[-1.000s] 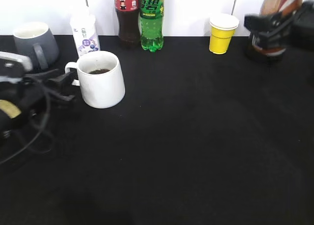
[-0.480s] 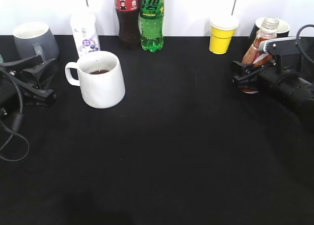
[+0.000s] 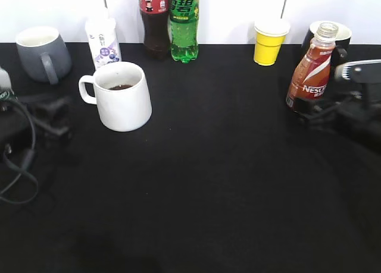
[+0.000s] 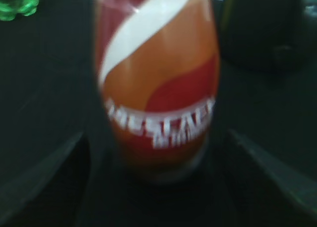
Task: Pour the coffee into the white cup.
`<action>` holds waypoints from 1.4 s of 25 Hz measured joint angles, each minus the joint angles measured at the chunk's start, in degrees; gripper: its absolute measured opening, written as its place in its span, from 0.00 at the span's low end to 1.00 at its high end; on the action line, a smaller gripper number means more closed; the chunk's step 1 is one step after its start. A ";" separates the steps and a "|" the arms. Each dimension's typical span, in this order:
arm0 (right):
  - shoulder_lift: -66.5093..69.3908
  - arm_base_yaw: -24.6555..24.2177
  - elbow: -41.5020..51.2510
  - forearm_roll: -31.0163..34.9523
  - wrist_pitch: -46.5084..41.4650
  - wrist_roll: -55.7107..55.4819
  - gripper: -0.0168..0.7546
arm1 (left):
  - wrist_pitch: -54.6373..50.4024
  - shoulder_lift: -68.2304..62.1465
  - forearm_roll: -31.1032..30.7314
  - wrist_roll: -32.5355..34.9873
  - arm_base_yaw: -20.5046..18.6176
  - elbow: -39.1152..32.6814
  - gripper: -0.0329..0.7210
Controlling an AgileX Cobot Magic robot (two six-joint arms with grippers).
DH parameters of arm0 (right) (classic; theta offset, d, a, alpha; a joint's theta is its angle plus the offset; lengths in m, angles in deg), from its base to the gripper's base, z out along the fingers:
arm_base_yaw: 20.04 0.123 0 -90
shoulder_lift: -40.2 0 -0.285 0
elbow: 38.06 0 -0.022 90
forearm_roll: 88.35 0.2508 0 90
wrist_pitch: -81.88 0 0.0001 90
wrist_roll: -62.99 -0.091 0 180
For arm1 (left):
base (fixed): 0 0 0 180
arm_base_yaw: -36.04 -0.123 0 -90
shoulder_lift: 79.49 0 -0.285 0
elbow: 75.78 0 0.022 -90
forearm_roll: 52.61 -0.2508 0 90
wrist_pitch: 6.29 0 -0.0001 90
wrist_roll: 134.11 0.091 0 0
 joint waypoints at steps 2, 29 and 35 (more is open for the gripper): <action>-6.62 0.00 0.97 0.00 -10.25 -0.03 0.83 | -14.18 4.21 0.00 -2.85 0.00 1.48 0.41; -99.64 0.00 -1.46 1.44 -112.63 -0.27 0.77 | -116.34 92.82 4.92 4.74 1.45 10.97 0.41; -99.64 0.00 -0.93 1.98 -110.93 -0.37 0.77 | -115.86 92.82 4.92 4.78 1.45 10.91 0.41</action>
